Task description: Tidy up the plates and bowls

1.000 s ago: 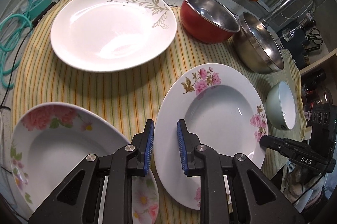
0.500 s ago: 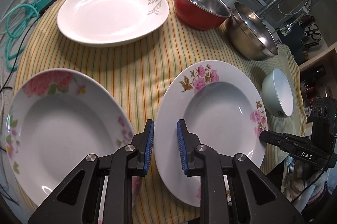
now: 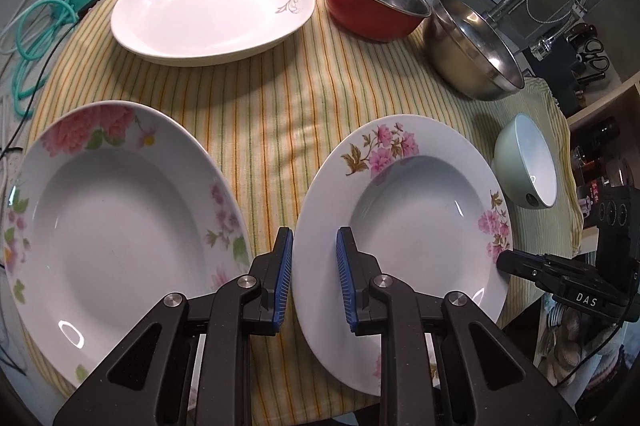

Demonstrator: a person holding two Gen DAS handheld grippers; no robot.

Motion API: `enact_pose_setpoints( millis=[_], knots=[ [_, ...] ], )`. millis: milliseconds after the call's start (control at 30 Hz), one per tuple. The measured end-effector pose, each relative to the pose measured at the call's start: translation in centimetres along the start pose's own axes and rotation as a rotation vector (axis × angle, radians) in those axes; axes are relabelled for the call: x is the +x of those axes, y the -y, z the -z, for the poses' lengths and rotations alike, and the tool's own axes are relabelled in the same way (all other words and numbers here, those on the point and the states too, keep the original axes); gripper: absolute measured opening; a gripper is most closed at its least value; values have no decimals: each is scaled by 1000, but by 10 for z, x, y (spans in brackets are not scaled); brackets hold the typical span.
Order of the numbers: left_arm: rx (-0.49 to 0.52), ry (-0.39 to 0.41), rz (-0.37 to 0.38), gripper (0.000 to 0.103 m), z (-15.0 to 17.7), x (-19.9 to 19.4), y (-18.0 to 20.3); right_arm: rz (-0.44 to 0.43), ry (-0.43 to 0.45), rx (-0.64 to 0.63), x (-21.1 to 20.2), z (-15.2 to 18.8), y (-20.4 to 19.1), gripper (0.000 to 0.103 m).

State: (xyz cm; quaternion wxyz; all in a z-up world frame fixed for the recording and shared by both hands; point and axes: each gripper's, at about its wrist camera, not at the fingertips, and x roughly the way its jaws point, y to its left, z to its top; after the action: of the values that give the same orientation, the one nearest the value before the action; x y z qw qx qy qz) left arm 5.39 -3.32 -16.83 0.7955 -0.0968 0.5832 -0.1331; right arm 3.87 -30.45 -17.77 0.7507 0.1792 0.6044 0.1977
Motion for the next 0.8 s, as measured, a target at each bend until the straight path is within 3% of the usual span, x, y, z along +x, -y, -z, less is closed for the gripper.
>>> enact_pose_setpoints(
  millis=[800],
  knots=[
    [37,-3,-4,22,0,3,7,6,-18,-3,2,9,-2,19]
  ],
)
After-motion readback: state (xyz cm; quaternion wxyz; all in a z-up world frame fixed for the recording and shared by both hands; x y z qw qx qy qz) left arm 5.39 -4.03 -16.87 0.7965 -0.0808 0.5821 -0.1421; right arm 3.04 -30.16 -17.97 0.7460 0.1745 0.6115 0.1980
